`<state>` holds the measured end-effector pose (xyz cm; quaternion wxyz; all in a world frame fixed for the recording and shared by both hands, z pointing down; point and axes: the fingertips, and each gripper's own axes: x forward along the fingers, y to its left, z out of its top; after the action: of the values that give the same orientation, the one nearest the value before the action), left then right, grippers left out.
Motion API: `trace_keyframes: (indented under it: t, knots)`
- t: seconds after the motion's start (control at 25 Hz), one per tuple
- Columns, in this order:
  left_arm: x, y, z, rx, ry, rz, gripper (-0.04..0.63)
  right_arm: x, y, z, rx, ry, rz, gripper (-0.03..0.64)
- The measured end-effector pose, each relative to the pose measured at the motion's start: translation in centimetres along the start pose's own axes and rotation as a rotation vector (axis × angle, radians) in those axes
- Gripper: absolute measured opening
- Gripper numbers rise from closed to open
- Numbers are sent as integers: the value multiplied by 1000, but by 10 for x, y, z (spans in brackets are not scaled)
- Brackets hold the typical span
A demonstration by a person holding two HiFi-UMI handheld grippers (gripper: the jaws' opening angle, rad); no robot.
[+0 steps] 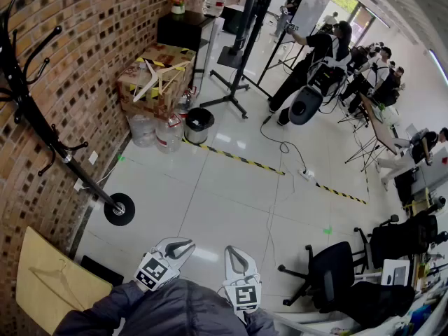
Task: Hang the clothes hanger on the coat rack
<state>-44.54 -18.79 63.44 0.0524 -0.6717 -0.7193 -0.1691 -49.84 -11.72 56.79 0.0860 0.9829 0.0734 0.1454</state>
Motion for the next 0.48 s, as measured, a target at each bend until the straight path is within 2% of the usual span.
trace_keyframes:
  t: [0.24, 0.36, 0.48]
  knots:
    - [21, 98, 31, 8, -26, 18, 90, 89, -24, 30, -24, -16, -8, 6]
    - [29, 134, 34, -1, -20, 44, 92, 131, -31, 35, -26, -9, 28, 86]
    - [42, 171, 33, -25, -4, 76, 92, 172, -43, 37, -19, -12, 58, 95]
